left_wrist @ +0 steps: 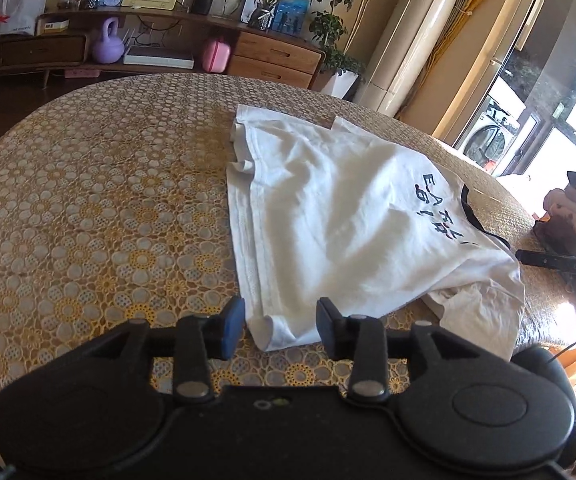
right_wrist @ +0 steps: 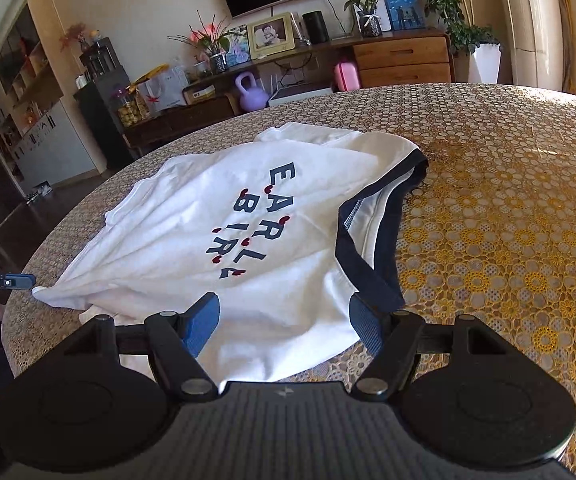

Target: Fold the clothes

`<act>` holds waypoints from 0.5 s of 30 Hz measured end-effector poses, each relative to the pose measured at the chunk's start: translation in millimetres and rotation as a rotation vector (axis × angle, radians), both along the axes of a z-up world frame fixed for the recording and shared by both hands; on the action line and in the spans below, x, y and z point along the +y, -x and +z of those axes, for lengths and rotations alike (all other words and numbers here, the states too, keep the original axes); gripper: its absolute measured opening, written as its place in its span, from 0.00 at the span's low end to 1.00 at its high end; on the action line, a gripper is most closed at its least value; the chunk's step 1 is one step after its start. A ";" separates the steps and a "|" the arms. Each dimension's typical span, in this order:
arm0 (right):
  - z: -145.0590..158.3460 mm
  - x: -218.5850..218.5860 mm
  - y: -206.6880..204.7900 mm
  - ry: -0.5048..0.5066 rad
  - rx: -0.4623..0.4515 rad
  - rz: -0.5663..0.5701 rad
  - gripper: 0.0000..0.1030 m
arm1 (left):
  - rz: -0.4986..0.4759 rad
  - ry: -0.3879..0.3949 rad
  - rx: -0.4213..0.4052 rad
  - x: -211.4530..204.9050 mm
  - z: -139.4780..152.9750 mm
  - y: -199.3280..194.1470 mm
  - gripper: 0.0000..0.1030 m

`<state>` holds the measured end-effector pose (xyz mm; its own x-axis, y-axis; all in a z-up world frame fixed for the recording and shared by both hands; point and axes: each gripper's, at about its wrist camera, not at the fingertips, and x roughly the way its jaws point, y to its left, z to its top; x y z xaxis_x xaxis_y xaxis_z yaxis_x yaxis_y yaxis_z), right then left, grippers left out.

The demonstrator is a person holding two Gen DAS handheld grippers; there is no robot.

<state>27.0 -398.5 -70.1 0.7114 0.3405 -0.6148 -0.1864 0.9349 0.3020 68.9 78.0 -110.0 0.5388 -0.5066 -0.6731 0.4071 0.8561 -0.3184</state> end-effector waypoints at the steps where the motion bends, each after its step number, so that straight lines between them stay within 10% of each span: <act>1: 0.2 1.6 3.0 0.002 0.000 0.001 0.69 | -0.010 -0.007 0.011 -2.5 -3.4 -2.2 1.00; 13: -15.3 24.1 44.5 -0.077 0.113 0.016 0.69 | -0.015 -0.020 0.033 -27.6 -18.4 -11.4 1.00; 15: -19.0 31.8 48.7 -0.069 0.129 0.015 0.69 | 0.003 -0.034 0.015 -29.1 -16.8 -12.2 0.03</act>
<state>-21.7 -366.8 -89.1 0.6226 0.3950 -0.6755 -0.1558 0.9085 0.3877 81.1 48.9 -126.8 0.5301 -0.4819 -0.6976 0.3999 0.8676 -0.2955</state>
